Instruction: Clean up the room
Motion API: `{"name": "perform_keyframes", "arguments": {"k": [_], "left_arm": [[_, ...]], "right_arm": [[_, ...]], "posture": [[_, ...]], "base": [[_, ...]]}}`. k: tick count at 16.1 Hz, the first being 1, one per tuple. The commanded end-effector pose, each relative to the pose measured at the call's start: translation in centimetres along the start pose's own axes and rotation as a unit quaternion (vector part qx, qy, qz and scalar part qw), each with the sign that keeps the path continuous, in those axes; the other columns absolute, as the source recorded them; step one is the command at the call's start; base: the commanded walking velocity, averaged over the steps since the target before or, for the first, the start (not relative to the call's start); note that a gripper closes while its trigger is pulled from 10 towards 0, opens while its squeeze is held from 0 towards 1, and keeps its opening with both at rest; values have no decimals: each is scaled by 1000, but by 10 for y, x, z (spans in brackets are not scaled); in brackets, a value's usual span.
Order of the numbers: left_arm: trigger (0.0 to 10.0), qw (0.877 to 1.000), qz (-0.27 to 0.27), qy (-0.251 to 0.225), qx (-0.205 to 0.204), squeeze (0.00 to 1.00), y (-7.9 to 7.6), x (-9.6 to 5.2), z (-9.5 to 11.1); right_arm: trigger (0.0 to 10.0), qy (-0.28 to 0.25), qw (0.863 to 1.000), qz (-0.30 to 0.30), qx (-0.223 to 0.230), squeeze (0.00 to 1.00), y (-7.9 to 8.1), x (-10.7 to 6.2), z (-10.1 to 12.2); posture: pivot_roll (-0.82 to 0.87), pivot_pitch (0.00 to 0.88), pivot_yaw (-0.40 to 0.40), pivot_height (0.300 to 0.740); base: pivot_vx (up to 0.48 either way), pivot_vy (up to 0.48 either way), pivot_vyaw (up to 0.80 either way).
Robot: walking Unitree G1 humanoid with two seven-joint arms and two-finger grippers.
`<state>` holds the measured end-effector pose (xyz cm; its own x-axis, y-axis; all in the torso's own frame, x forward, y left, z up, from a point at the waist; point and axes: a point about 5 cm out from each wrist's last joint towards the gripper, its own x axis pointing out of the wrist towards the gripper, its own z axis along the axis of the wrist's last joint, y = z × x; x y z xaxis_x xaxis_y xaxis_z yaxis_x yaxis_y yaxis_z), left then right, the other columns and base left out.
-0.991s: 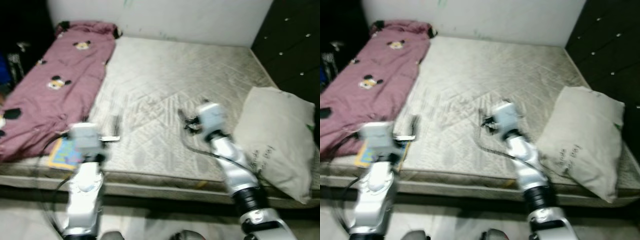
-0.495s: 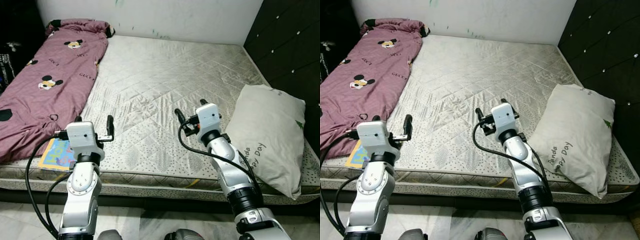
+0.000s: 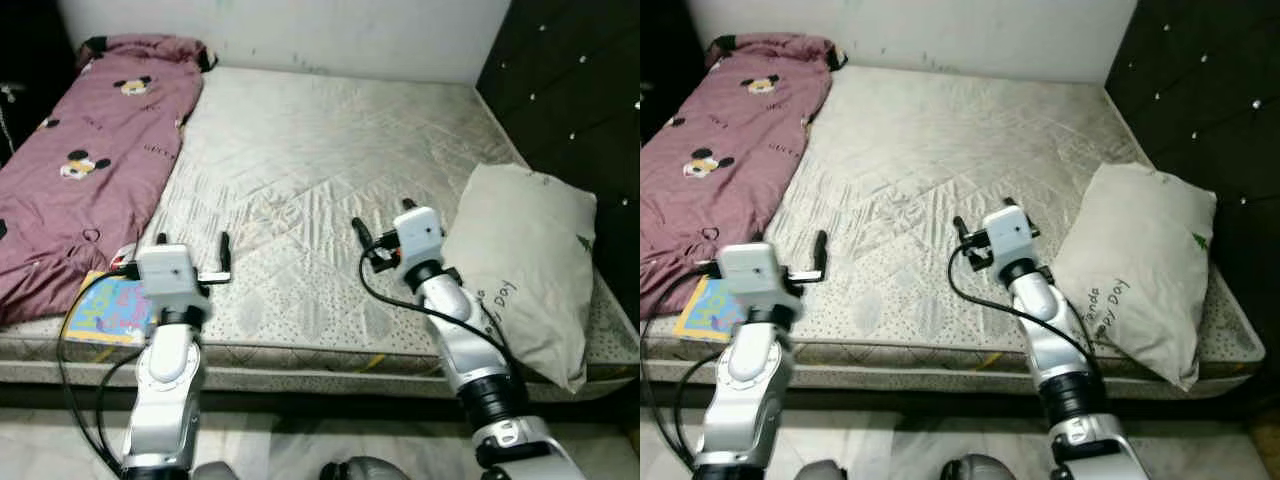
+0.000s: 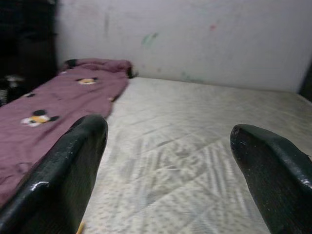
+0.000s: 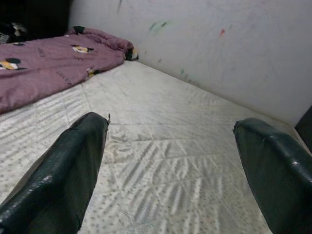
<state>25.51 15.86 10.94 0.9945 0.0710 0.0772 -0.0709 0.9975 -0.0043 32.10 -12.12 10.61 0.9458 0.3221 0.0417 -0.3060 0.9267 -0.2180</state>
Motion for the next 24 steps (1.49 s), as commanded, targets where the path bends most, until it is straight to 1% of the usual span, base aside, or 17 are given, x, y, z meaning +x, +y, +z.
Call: {"name": "perform_keyframes", "arguments": {"k": [1, 4, 6, 8, 10, 13, 24], "left_arm": [[10000, 1000, -2, -1, 2, 0, 0, 1, 1], [10000, 1000, -2, -1, 1, 0, 0, 1, 1], [10000, 1000, -1, -2, 0, 0, -1, 2, 1], [10000, 1000, 2, -6, -10, 0, 0, 1, 2], [10000, 1000, -3, -10, -10, 0, -1, 1, 3], [10000, 1000, -19, -18, -15, 0, -4, 0, 4], [10000, 999, -25, -19, -13, 0, -3, 0, 5]], "right_arm": [[10000, -9, 1000, -5, 1, 0, -2, 2, 4], [10000, -9, 1000, -4, 1, 0, -2, 2, 4], [10000, -8, 1000, 0, -9, 0, -2, 3, 5], [10000, -8, 1000, 0, -9, 0, -2, 3, 4], [10000, -8, 1000, 1, -9, 0, -2, 3, 4], [10000, -8, 1000, 1, -9, 0, -2, 3, 4], [10000, -8, 1000, -3, -10, 0, -4, 4, 4]], "posture": [[37, 0, -61, 740], [37, 0, -61, 740], [36, 0, -62, 740], [36, 0, -64, 740], [37, 0, -65, 740], [36, 0, -66, 740], [37, 0, -63, 740]], "base": [[0, -337, 0], [0, -337, 0], [0, -293, 0], [0, 0, 0], [0, 0, 0], [0, 0, 0], [302, 0, 0]]}}
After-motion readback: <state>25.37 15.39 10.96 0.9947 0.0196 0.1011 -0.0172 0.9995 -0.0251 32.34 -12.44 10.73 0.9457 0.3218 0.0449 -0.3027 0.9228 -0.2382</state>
